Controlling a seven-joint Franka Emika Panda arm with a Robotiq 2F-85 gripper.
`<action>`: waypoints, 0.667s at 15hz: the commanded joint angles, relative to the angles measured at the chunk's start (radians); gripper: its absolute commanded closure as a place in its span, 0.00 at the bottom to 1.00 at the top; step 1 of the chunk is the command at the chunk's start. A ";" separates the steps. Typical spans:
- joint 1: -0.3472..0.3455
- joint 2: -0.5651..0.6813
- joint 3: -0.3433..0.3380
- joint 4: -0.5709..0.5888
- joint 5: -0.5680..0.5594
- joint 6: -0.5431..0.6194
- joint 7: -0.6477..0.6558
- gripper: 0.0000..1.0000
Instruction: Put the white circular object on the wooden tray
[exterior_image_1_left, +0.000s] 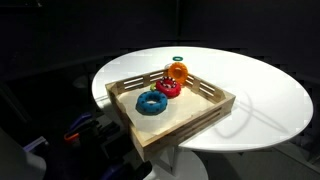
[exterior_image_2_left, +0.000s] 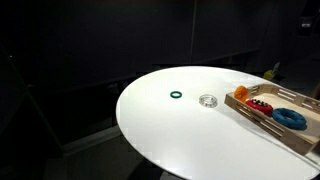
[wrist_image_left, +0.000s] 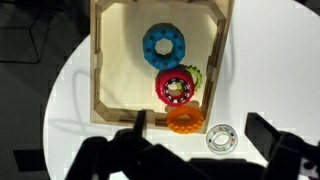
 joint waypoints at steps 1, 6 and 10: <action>0.016 0.075 0.013 0.073 0.006 0.028 -0.013 0.00; 0.038 0.175 0.029 0.145 0.013 0.099 -0.014 0.00; 0.056 0.258 0.045 0.197 0.024 0.162 -0.007 0.00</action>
